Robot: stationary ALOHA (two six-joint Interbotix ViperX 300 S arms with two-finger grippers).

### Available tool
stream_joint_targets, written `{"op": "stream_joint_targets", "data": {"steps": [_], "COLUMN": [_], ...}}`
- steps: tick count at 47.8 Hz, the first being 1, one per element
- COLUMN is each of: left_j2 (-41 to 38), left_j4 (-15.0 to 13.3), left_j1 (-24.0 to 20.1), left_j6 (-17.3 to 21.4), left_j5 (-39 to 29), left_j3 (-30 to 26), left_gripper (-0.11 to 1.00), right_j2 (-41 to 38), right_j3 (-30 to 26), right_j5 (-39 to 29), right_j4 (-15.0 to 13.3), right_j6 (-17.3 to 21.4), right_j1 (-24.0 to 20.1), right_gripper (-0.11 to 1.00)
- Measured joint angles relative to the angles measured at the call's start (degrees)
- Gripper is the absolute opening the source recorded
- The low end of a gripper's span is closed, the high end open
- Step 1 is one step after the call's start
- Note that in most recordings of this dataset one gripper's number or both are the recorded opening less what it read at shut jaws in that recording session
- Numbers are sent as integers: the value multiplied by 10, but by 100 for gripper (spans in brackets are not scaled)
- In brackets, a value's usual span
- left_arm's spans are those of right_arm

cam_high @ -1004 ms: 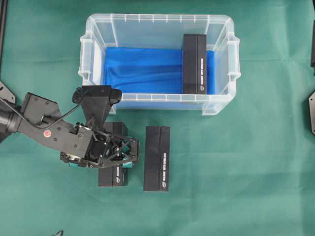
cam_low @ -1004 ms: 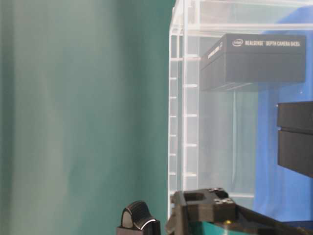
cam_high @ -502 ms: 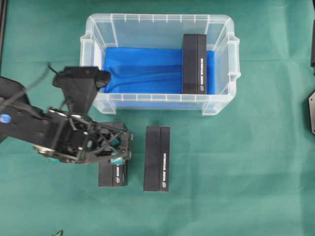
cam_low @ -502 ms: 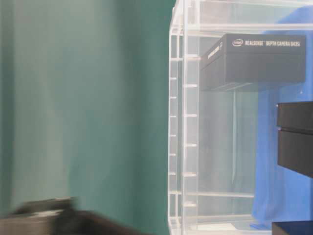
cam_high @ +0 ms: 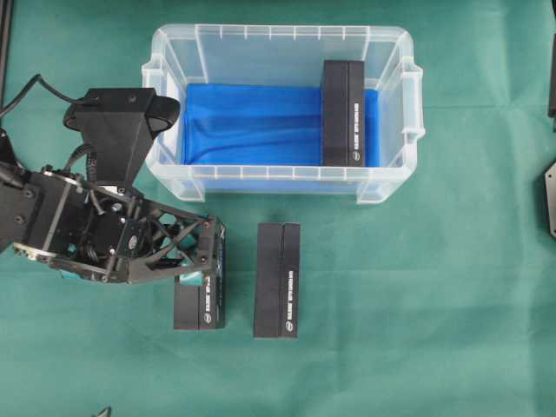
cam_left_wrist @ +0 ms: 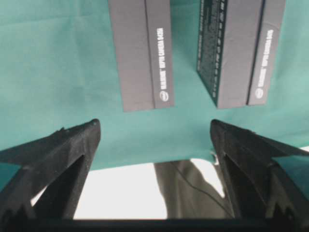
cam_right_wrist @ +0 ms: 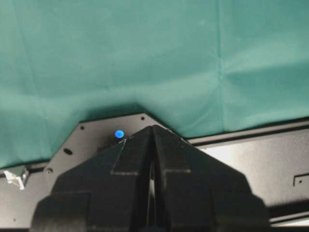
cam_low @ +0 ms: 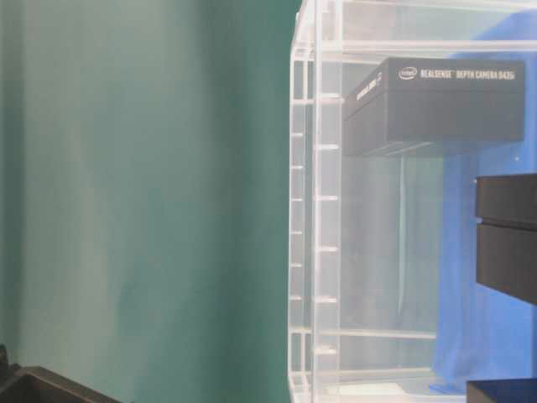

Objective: Take the box out of the case with the left arm.
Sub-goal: 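Withdraw the open left gripper to the left side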

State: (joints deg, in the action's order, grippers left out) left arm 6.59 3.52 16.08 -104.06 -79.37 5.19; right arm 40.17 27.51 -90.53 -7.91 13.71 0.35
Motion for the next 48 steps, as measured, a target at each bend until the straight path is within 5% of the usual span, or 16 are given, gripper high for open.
{"op": "stream_joint_targets", "data": {"steps": [33, 48], "left_j2": [192, 212], "left_j4": [-2, 0], "left_j1": [42, 33], "left_j6": [-29, -30], "left_j5": [-14, -17], "left_j3": [200, 213], "left_gripper": [96, 96], "right_j2": [0, 0], "right_j3": [0, 0], "right_j5": [0, 0], "right_j4": [0, 2], "right_j6": [4, 6], "right_j1": [0, 0], "right_gripper": [0, 0]}}
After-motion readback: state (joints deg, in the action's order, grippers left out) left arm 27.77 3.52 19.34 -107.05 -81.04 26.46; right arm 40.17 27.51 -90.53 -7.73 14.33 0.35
